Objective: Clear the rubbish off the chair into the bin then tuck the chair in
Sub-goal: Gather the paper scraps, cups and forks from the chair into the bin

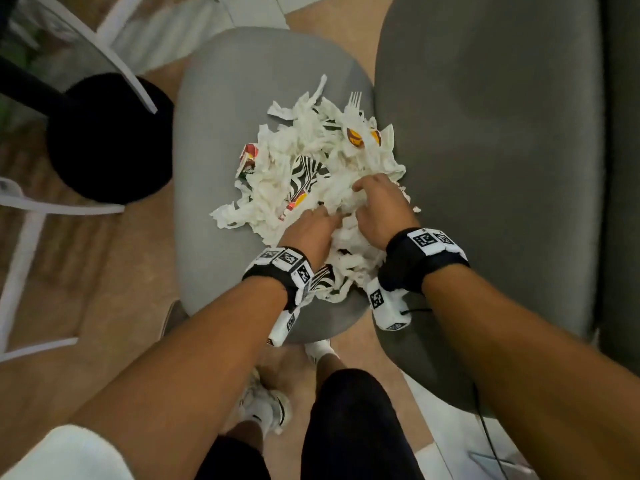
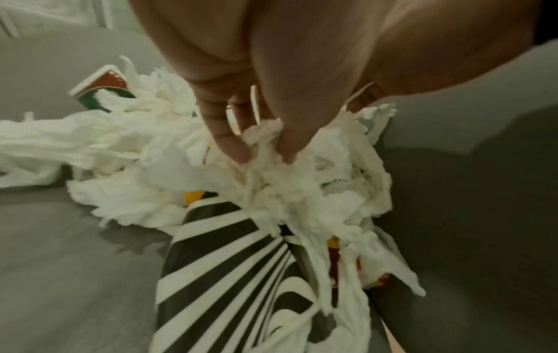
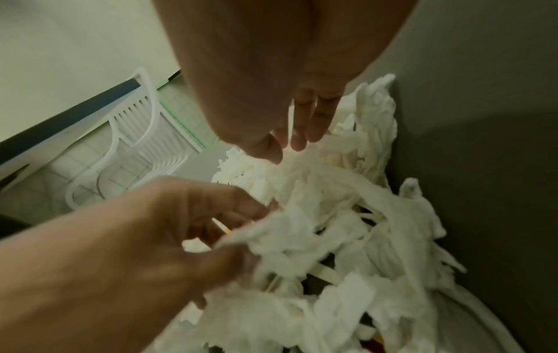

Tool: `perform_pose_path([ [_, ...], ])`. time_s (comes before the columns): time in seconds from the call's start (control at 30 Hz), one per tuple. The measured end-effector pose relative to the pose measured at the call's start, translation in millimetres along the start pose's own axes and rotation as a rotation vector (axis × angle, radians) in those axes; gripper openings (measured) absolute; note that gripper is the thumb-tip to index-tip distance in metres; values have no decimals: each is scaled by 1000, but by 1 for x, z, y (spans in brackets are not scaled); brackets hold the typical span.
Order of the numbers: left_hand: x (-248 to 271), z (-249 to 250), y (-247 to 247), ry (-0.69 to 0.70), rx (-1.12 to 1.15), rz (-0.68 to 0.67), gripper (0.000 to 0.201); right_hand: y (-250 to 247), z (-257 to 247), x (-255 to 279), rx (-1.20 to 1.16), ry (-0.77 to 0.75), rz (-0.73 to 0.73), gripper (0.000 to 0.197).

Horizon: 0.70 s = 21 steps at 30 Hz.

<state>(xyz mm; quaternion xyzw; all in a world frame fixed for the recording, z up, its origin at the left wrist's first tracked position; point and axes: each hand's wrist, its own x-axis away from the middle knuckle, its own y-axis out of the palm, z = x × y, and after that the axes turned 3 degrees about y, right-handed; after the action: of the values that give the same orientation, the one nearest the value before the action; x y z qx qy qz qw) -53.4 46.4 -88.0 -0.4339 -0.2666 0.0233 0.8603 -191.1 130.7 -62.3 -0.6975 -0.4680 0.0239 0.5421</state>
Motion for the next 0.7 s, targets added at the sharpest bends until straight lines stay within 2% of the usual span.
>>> perform_pose_path([
  [0.07,4,-14,-4,9,88,82,38,5,-1,-4,3,-37,15,47],
  [0.17,16,-35,-15,-120,149,191,33,13,-4,-13,49,-49,-58,65],
  [0.23,25,-47,-19,-185,169,245,34,18,-7,-18,132,-30,-109,67],
  [0.37,37,-57,-26,-308,198,253,24,21,-11,-23,267,-52,-57,42],
  [0.43,44,-58,-25,-357,254,259,30,23,-14,-24,263,-74,-27,31],
  [0.5,51,-59,-23,-347,309,293,34,23,-18,-27,235,-69,-43,28],
  [0.6,57,-55,-20,-420,362,316,19,19,-23,-33,225,-66,43,31],
  [0.7,61,-58,-20,-514,353,268,43,11,-25,-40,225,-34,229,28],
])
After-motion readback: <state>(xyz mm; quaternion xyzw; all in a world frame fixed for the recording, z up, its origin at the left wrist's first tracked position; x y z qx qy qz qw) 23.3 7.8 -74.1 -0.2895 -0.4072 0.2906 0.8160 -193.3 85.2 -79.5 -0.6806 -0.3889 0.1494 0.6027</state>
